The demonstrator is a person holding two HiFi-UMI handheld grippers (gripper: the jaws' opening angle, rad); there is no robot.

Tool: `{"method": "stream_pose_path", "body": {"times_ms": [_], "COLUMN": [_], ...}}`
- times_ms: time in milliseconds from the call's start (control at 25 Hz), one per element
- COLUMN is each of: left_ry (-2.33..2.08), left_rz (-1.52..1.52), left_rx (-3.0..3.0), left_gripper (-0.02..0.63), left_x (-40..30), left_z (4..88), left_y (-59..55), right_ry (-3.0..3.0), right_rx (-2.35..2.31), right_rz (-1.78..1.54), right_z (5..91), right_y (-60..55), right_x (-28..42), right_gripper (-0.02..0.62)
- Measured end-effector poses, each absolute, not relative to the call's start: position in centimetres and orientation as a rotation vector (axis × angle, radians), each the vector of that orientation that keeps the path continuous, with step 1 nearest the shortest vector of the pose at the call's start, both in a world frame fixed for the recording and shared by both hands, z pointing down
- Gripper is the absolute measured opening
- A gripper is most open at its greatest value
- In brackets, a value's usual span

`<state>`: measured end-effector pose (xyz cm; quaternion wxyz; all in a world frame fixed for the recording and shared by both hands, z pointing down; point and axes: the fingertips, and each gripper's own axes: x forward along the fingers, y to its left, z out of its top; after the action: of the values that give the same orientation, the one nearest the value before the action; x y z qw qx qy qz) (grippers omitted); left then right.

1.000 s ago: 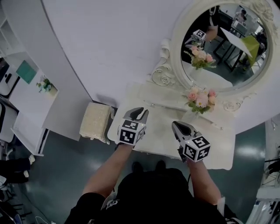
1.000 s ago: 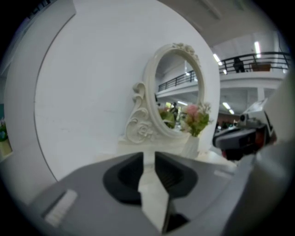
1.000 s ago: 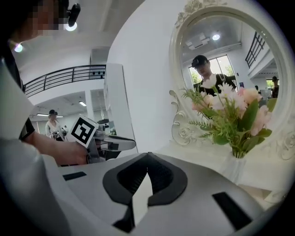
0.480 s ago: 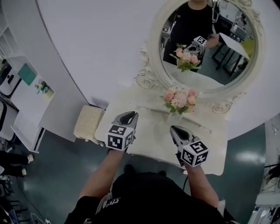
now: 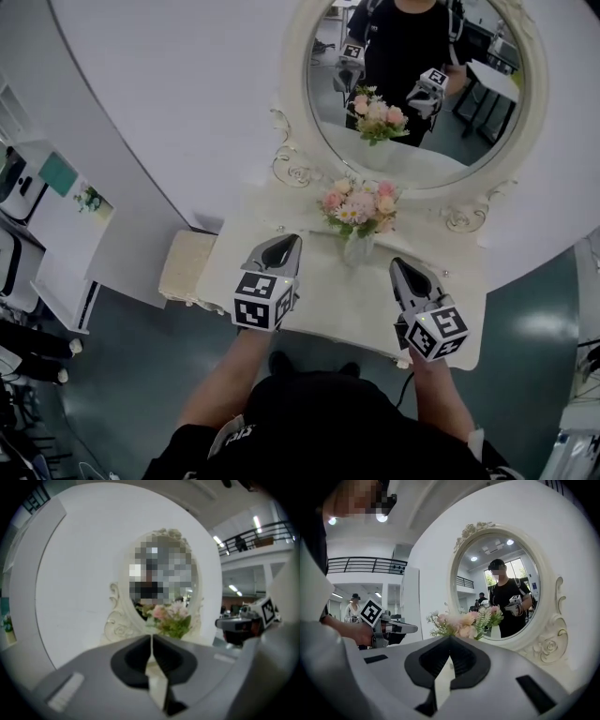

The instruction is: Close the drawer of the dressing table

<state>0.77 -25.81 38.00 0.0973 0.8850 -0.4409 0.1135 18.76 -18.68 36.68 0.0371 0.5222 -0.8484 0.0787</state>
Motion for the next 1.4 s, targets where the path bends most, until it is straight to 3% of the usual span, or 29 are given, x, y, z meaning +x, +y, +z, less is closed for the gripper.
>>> {"method": "stream_pose_path", "body": {"times_ms": [600, 1400], "left_ry": [-1.302, -1.274], "left_rz": [0.235, 0.285], "left_rx": [2.724, 2.702], "left_gripper": [0.009, 0.009], "left_x": [0.1, 0.2], "left_z": [34.4, 35.4], "left_y": [-26.7, -26.6], "right_ry": [-2.535, -2.589], "right_rx": [1.810, 1.689], "right_rz": [0.109, 0.123], "right_z": [33.5, 34.0], "right_y": [-18.0, -18.2], "right_x": [22.5, 20.6], "right_gripper": [-0.006, -0.008]}}
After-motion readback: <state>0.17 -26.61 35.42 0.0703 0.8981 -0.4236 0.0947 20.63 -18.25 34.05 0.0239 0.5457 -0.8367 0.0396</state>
